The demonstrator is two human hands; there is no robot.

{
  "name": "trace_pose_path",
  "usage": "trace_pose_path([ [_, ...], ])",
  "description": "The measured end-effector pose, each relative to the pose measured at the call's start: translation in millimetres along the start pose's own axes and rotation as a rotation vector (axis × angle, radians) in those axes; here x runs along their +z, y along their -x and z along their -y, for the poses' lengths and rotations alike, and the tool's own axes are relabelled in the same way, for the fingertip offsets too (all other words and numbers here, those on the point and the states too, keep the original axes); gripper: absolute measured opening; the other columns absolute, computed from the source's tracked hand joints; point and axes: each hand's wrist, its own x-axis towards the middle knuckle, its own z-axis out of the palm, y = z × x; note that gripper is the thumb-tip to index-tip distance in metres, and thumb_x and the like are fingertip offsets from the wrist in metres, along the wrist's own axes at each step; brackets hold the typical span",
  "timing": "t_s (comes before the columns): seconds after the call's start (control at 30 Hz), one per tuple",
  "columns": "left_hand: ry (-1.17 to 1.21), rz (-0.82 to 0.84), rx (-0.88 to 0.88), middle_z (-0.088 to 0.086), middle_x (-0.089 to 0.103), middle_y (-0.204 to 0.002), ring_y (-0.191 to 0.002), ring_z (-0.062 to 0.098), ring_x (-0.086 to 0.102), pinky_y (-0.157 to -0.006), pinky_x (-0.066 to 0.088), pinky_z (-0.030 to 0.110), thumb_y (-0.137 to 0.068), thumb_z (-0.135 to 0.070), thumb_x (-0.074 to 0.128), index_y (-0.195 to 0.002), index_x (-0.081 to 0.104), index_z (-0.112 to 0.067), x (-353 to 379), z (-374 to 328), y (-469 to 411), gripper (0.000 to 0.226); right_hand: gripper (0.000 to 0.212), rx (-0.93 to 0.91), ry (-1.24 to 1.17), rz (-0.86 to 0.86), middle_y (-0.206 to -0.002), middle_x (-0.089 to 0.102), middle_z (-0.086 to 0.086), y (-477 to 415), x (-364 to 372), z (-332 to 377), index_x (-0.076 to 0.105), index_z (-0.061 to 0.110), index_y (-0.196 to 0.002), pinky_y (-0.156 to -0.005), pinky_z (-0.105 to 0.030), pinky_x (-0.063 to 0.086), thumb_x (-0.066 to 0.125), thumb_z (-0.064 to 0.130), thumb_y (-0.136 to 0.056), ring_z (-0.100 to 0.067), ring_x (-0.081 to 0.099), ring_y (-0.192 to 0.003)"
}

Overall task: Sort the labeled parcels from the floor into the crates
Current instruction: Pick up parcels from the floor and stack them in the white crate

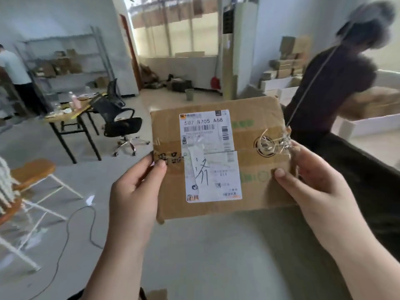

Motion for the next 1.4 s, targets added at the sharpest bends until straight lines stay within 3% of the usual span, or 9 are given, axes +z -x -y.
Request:
trace_pose_path([
  [0.17,0.141,0.257,-0.013,-0.029,0.069,-0.073,-0.069,-0.012,0.064,-0.057,0.048,0.006,-0.091,-0.019,0.059,-0.061,0.067,-0.057,134.6,-21.7,24.2,0.049,0.044,0.007,0.095,-0.249,-0.11,0.07,0.012,19.1,-129.7,13.9,0.059,0.026,-0.124,-0.084,-0.024,0.054,0.065,0.025,-0.08,-0.01,0.065,-0.105],
  [0.33,0.274,0.446,-0.022,-0.027,0.069,-0.072,-0.066,-0.006,0.065,-0.063,0.052,0.022,-0.088,-0.024,0.063,-0.068,0.07,-0.044,262.2,-47.6,76.0,0.029,0.046,-0.028,0.224,-0.455,-0.116,0.068,0.005,54.7,-256.5,44.8,0.057,0.021,-0.127,-0.085,-0.03,0.055,0.062,0.022,-0.081,-0.016,0.064,-0.107],
  [0.43,0.373,0.575,-0.036,-0.025,0.068,-0.063,-0.059,-0.003,0.066,-0.045,0.05,0.017,-0.088,-0.021,0.062,-0.073,0.066,-0.039,328.8,-66.9,112.6,0.024,0.046,-0.037,0.28,-0.569,-0.11,0.069,0.006,84.8,-313.9,67.6,0.058,0.023,-0.124,-0.08,-0.028,0.056,0.06,0.018,-0.078,-0.015,0.066,-0.102],
  [0.57,0.406,0.797,-0.056,-0.018,0.073,-0.077,-0.08,0.007,0.071,-0.071,0.053,0.031,-0.088,-0.026,0.064,-0.076,0.072,-0.044,403.5,-84.6,158.4,0.024,0.039,-0.026,0.381,-0.779,-0.106,0.071,0.01,126.6,-371.0,87.6,0.061,0.029,-0.117,-0.078,-0.026,0.057,0.06,0.011,-0.082,-0.01,0.066,-0.099],
  [0.67,0.422,0.972,-0.068,-0.017,0.074,-0.084,-0.082,0.009,0.071,-0.073,0.056,0.034,-0.088,-0.029,0.062,-0.082,0.072,-0.043,447.4,-95.9,191.1,0.018,0.037,-0.007,0.427,-0.95,-0.104,0.071,0.013,155.4,-401.4,93.1,0.062,0.033,-0.113,-0.072,-0.021,0.056,0.062,0.016,-0.08,-0.008,0.066,-0.097],
  [0.8,0.472,1.176,-0.102,-0.017,0.073,-0.072,-0.068,0.003,0.07,-0.052,0.055,0.02,-0.09,-0.024,0.059,-0.08,0.07,-0.037,497.1,-110.9,228.4,0.019,0.041,0.017,0.541,-1.161,-0.109,0.069,0.014,184.4,-425.4,95.7,0.059,0.03,-0.122,-0.08,-0.023,0.054,0.062,0.019,-0.082,-0.007,0.064,-0.103],
  [0.93,0.506,1.378,-0.116,-0.006,0.074,-0.087,-0.076,0.011,0.072,-0.058,0.056,0.028,-0.089,-0.028,0.06,-0.087,0.07,-0.04,540.0,-119.4,253.8,0.015,0.04,0.052,0.646,-1.305,-0.104,0.069,0.023,200.8,-439.5,101.1,0.057,0.03,-0.123,-0.071,-0.006,0.048,0.059,0.013,-0.087,0.006,0.063,-0.096],
  [1.03,0.536,1.488,-0.112,-0.011,0.074,-0.078,-0.069,0.004,0.071,-0.051,0.055,0.019,-0.091,-0.022,0.058,-0.092,0.068,-0.037,566.8,-123.2,270.5,0.018,0.041,0.079,0.725,-1.393,-0.1,0.067,0.029,209.6,-448.7,100.8,0.056,0.038,-0.118,-0.068,0.0,0.044,0.058,0.011,-0.088,0.012,0.061,-0.092],
  [1.4,0.452,1.625,-0.159,-0.007,0.075,-0.088,-0.081,0.014,0.072,-0.067,0.058,0.03,-0.092,-0.019,0.058,-0.09,0.071,-0.037,645.7,-96.9,342.4,0.022,0.041,0.221,0.699,-1.466,-0.106,0.067,0.026,240.0,-522.2,68.1,0.057,0.037,-0.119,-0.07,-0.004,0.047,0.056,0.007,-0.09,0.008,0.062,-0.097],
])
